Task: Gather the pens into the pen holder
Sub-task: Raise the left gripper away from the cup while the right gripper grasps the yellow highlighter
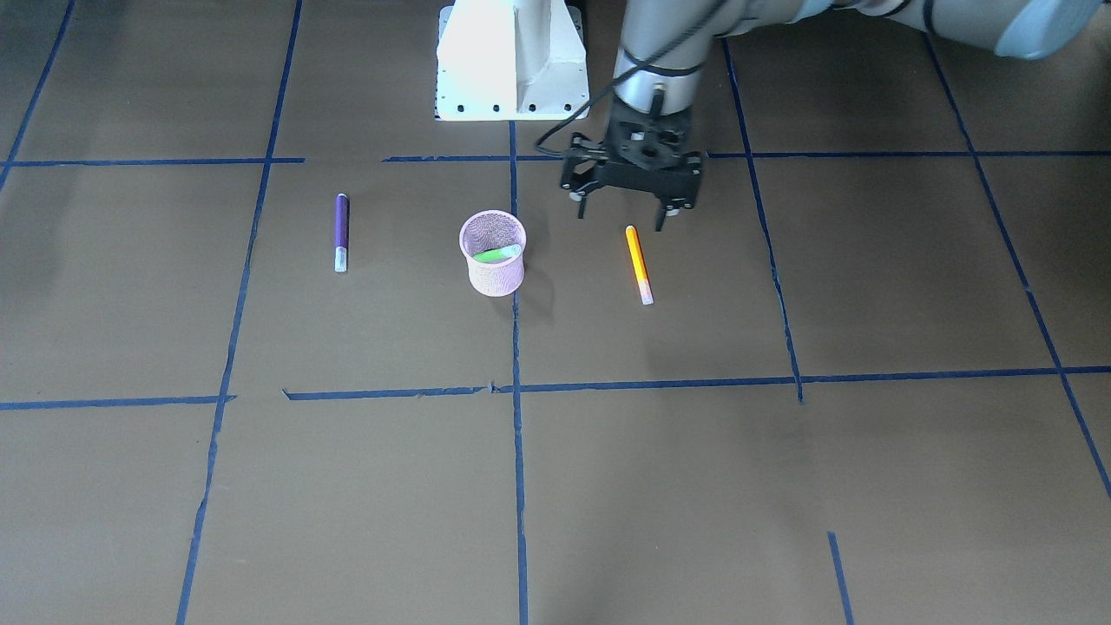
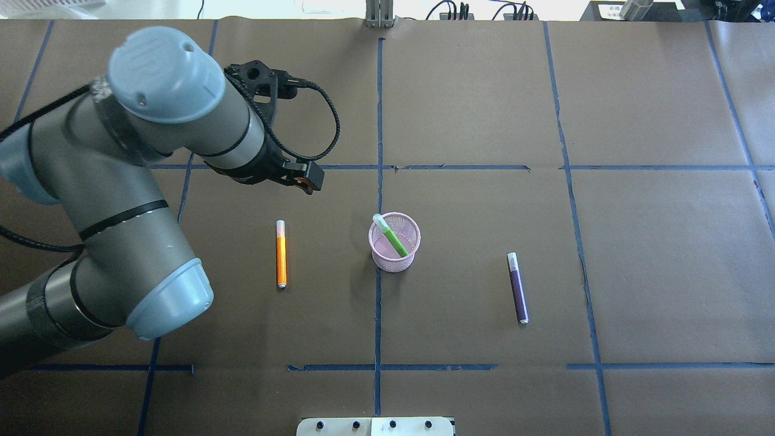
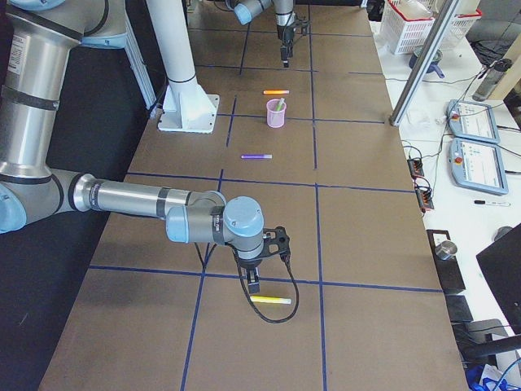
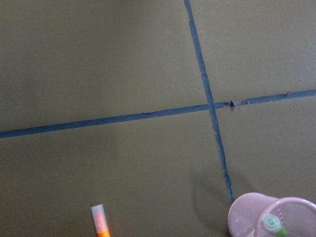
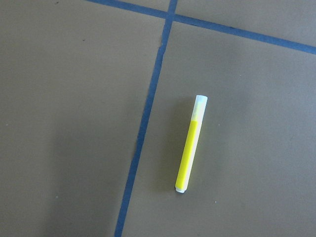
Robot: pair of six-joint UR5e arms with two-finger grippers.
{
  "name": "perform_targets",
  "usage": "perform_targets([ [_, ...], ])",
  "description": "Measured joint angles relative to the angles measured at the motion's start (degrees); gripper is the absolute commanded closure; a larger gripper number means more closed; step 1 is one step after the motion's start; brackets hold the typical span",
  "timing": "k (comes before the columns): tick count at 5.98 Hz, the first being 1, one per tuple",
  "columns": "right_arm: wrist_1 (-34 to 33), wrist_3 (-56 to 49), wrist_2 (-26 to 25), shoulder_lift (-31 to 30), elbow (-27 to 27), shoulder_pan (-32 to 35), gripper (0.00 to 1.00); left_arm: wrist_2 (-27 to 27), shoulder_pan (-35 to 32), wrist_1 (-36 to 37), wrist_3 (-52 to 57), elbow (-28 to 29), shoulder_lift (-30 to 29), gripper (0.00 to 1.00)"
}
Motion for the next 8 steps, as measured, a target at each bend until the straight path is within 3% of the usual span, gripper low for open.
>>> perform_targets([
  [3, 19.6, 17.8, -1.8, 6.3, -17.0, -6.1, 0.09, -3.1, -2.1, 0.3, 0.8, -1.9, 2.1, 0.0],
  [5, 23.1, 20.4, -2.0, 10.2, -23.4, -10.3, 0.17, -3.2, -2.1, 0.3, 0.5, -2.0, 2.1, 0.0],
  [8, 23.2, 21.0, -2.0, 12.4, -27.7, -12.1, 0.33, -3.2, -2.1, 0.3, 0.4, -2.1, 2.1, 0.0],
])
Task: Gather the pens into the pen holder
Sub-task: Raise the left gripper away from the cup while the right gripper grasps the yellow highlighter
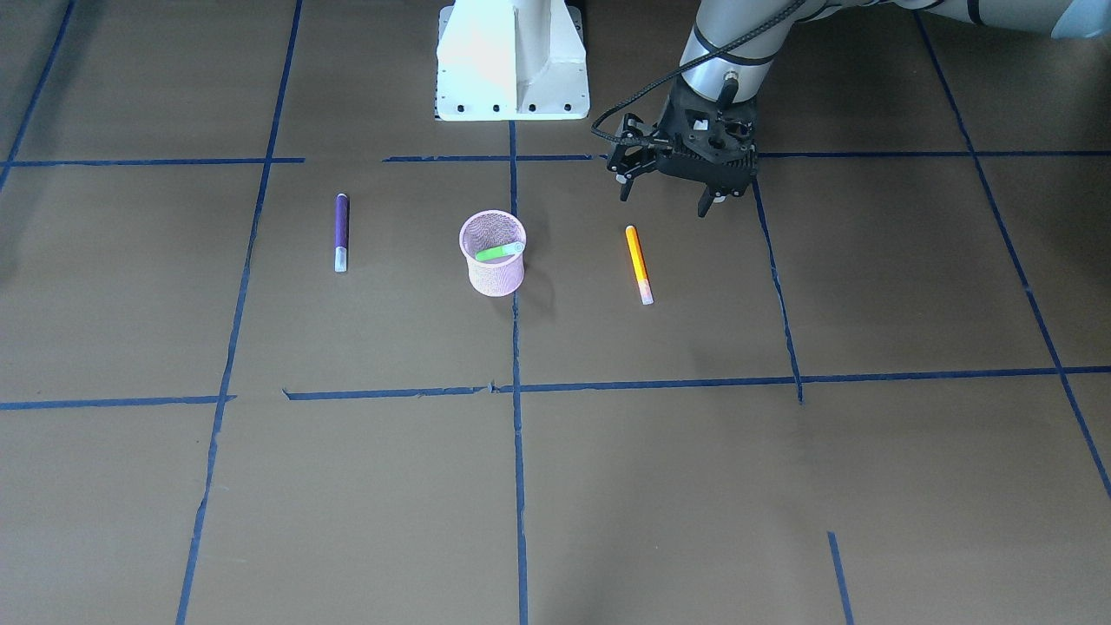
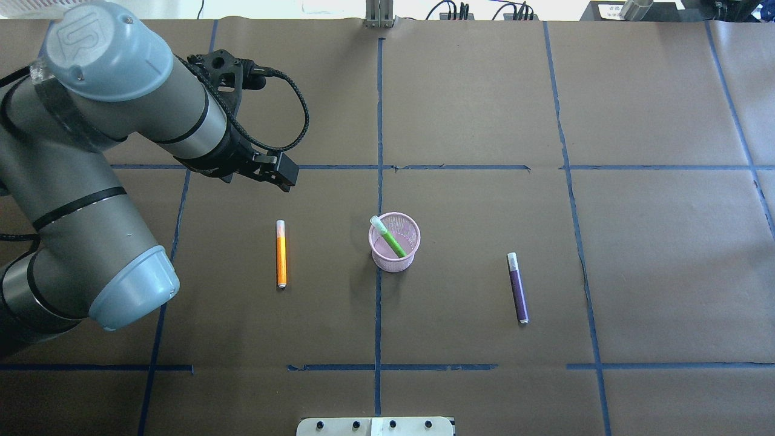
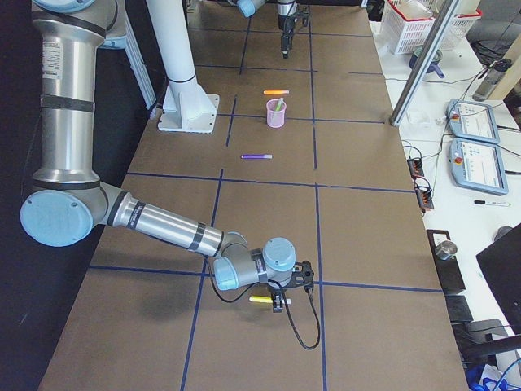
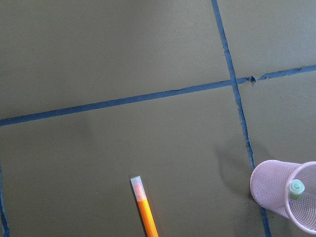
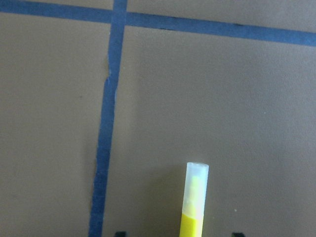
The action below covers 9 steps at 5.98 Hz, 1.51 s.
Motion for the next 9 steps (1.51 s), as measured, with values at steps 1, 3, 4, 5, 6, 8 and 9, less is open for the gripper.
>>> perform_targets([
  [1, 0.0, -0.1, -0.1, 0.4, -0.8, -0.1, 0.35, 0.0, 0.0, 0.0, 0.0, 0.0, 0.0, 0.0],
  [3, 0.0, -0.2, -0.1, 1.0, -2.4, -0.1, 0.41, 0.1, 0.1, 0.0, 0.0, 0.0, 0.0, 0.0],
  [4, 0.0, -0.2, -0.1, 1.5, -3.1, -0.2, 0.49, 0.1, 0.1, 0.0, 0.0, 0.0, 0.0, 0.0],
  [5, 0.0, -0.3, -0.1, 1.8, -3.6, -0.2, 0.5, 0.1, 0.1, 0.0, 0.0, 0.0, 0.0, 0.0],
  [6, 0.1, -0.2, -0.2, 2.0, -4.1, -0.2, 0.58, 0.1, 0.1, 0.0, 0.0, 0.0, 0.0, 0.0],
  [8, 0.1, -0.1, -0.2, 2.1, -4.9, -0.2, 1.0, 0.1, 0.1, 0.0, 0.0, -0.1, 0.0, 0.0],
  [9, 0.2, -0.1, -0.2, 2.1, -5.0, -0.2, 1.0, 0.1, 0.1, 0.0, 0.0, -0.3, 0.0, 0.0],
])
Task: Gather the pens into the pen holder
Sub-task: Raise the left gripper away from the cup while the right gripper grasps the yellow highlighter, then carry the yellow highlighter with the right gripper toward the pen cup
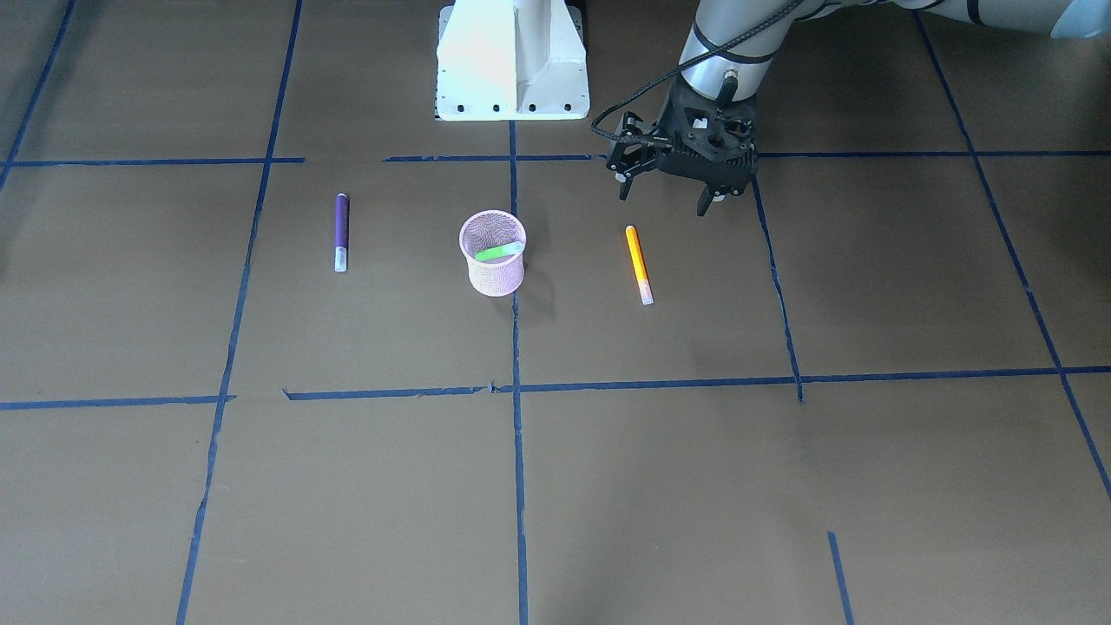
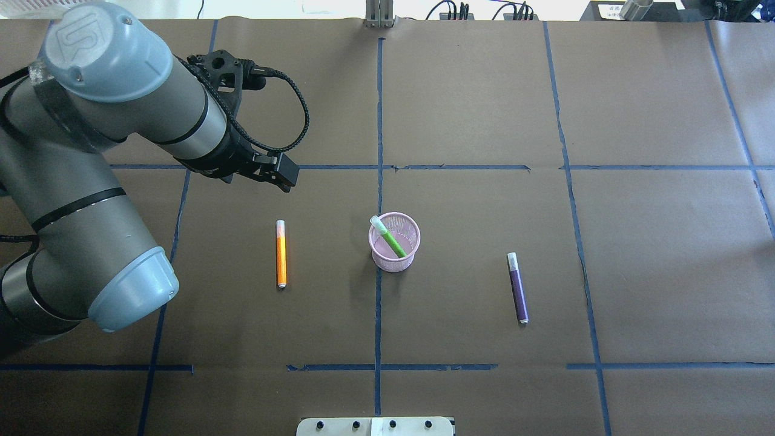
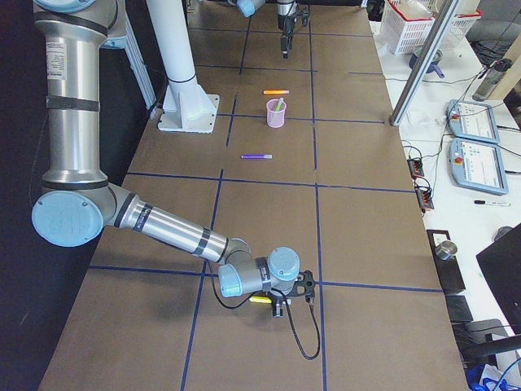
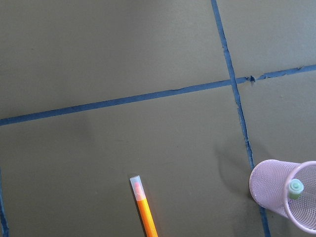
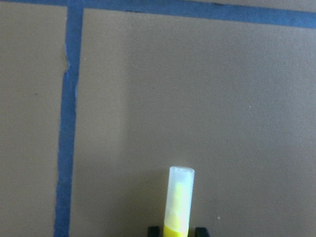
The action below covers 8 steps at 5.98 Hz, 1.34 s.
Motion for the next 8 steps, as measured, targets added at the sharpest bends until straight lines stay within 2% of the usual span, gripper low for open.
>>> perform_targets([
  [1, -0.1, 0.0, 0.0, -0.1, 0.3, 0.0, 1.0, 0.0, 0.0, 0.0, -0.2, -0.2, 0.0, 0.0],
  [3, 0.0, -0.1, 0.6, -0.2, 4.8, 0.2, 1.0, 0.0, 0.0, 0.0, -0.7, -0.3, -0.1, 0.0],
  [5, 0.0, 0.1, 1.2, -1.3, 14.3, 0.3, 1.0, 0.0, 0.0, 0.1, -1.0, -0.2, 0.1, 0.0],
  [6, 0.0, 0.2, 1.4, -1.9, 20.6, 0.3, 0.93, -0.4, 0.0, 2.2, -1.0, -0.2, 0.4, 0.0],
  [8, -0.3, 3.0, 1.7, -1.4, 29.2, -0.2, 1.0, -1.4, -1.2, 8.9, -1.7, -0.7, 0.9, 0.0],
])
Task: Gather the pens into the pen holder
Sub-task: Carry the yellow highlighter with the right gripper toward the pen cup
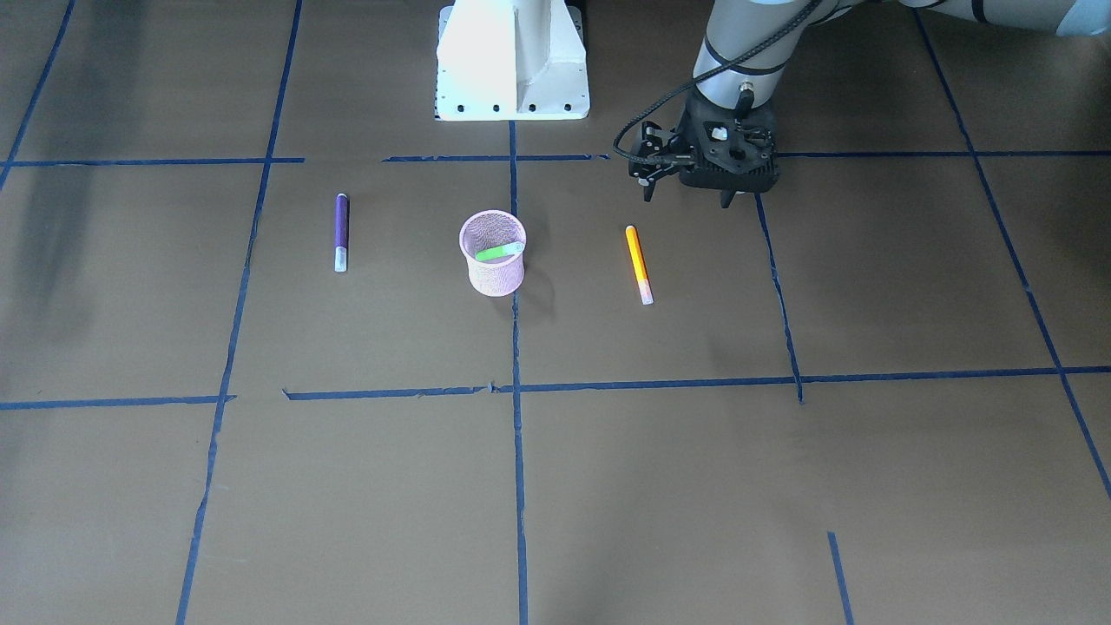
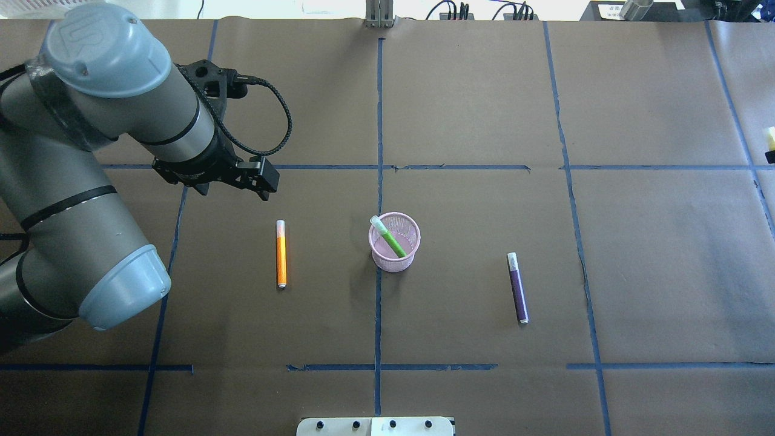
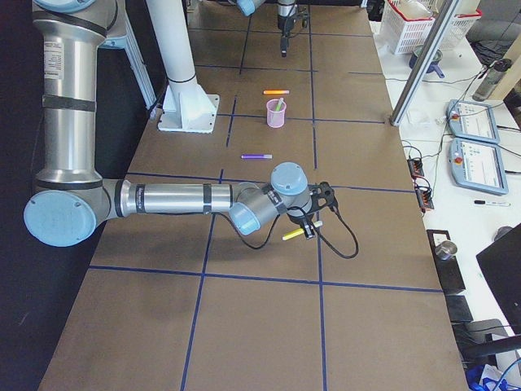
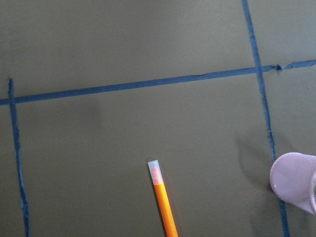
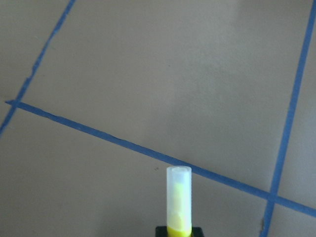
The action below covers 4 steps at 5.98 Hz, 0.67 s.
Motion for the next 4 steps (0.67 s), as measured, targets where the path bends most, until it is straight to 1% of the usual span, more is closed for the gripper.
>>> perform_targets([
  [1, 0.1, 4.5, 0.1, 0.8, 3.2, -1.6, 1.0, -0.2, -1.2, 1.1, 0.0, -0.2, 0.8, 0.0],
  [2, 0.2, 11.8, -0.2, 2.9, 6.4, -4.1, 1.0, -0.2, -2.1, 1.4, 0.4, -0.5, 1.7, 0.0],
  [3, 0.2, 18.6, -2.0, 5.9, 8.6, -7.3, 0.99, -0.3, -2.6, 1.5, 0.7, -0.6, 2.1, 0.0],
  [4, 0.2, 22.0, -5.5, 9.2, 9.6, -11.0, 1.0, -0.4, -3.1, 1.6, 0.8, -0.6, 2.5, 0.0],
])
